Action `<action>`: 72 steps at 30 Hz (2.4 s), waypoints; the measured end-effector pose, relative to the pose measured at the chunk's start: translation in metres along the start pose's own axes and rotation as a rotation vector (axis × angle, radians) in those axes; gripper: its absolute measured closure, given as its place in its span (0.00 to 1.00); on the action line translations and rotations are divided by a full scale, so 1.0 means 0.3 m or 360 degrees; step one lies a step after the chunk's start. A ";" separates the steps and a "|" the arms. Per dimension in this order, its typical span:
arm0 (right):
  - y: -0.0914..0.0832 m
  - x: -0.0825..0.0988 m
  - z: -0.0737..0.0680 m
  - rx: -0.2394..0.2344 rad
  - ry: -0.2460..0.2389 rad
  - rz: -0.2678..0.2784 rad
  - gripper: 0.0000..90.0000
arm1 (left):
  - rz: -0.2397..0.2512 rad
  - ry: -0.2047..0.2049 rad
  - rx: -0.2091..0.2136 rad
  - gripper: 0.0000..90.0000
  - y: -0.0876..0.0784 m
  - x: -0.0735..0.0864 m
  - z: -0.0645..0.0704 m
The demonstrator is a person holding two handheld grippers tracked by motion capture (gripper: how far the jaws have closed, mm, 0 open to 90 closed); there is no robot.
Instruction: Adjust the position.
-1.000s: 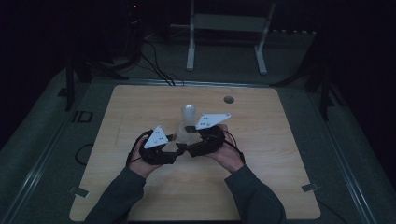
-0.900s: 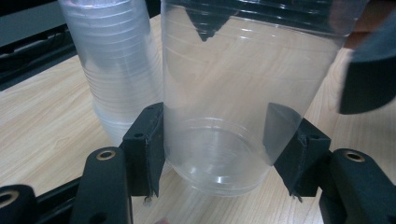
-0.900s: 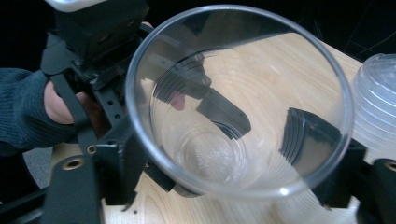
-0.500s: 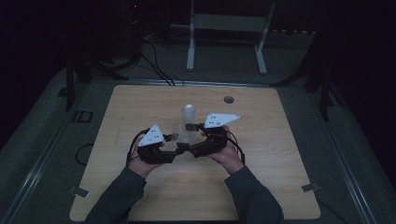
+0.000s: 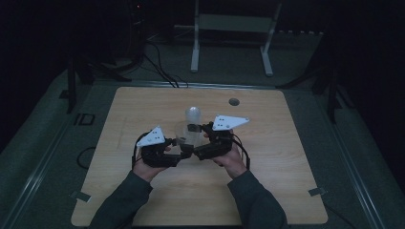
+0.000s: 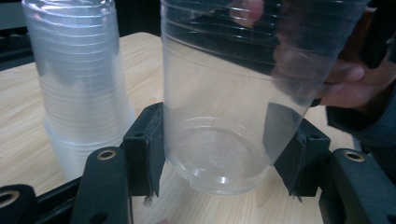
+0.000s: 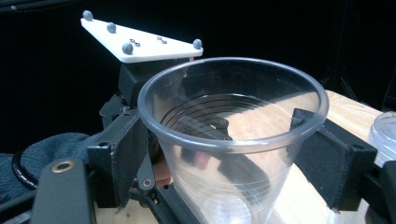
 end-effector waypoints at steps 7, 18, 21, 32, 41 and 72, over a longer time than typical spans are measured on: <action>0.003 -0.009 0.004 0.0006 -0.0004 0.0026 0.23 | 0.0009 -0.0017 0.0042 0.45 0.005 0.000 0.005; 0.001 -0.015 0.002 0.0009 -0.0023 0.0039 0.25 | -0.0001 -0.0013 0.0057 0.46 0.010 0.002 0.010; 0.000 -0.018 0.001 0.0016 -0.0039 0.0041 0.25 | -0.0005 -0.0012 0.0059 0.46 0.011 0.003 0.011; 0.000 -0.018 -0.003 0.0021 -0.0051 0.0039 0.28 | -0.0001 -0.0014 0.0069 0.46 0.011 0.003 0.011; -0.005 -0.018 0.005 0.0051 -0.0048 0.0048 0.29 | -0.0005 -0.0015 0.0043 0.39 0.010 0.003 0.007; -0.068 -0.004 0.053 0.0241 -0.0042 0.0069 0.30 | 0.0057 -0.0054 -0.0168 0.30 -0.068 -0.003 -0.062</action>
Point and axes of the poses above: each handheld gripper's, and its own axes: y roughly forward along the jaws, x roughly out of its underside, z roughly to its right, the point moved 7 cm from there along y, roughly forward along the jaws, and after that the axes turned 8 degrees about -z, right-handed, at the moved point
